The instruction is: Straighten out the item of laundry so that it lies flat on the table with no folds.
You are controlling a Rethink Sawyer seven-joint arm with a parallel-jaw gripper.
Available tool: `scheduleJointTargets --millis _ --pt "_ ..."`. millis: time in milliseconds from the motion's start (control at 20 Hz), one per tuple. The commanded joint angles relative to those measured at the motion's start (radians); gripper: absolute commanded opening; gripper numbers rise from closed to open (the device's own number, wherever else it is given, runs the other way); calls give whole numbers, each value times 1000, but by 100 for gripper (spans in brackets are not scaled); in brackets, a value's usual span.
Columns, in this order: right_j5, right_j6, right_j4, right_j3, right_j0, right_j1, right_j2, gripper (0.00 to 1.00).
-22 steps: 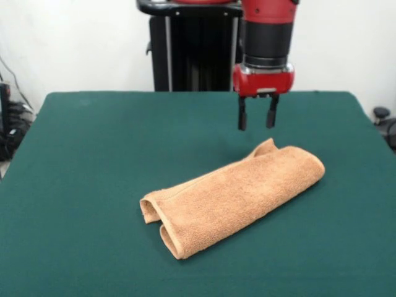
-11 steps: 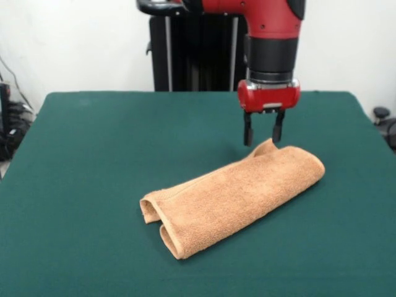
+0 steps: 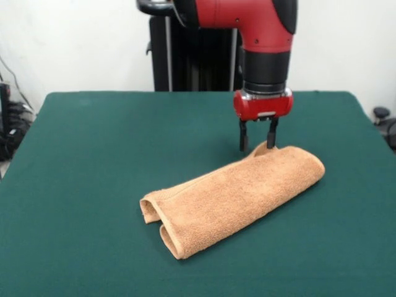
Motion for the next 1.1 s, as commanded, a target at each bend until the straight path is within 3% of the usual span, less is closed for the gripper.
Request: scheduleJointTargets --millis 50,1000,1050,1100 --pt "-80 155 -21 -63 11 39 122 100" --pt "-113 136 -37 -88 2 107 110 100" --pt "-109 133 -40 -89 2 110 109 0" --pt "-94 132 -36 -88 -2 109 110 0"
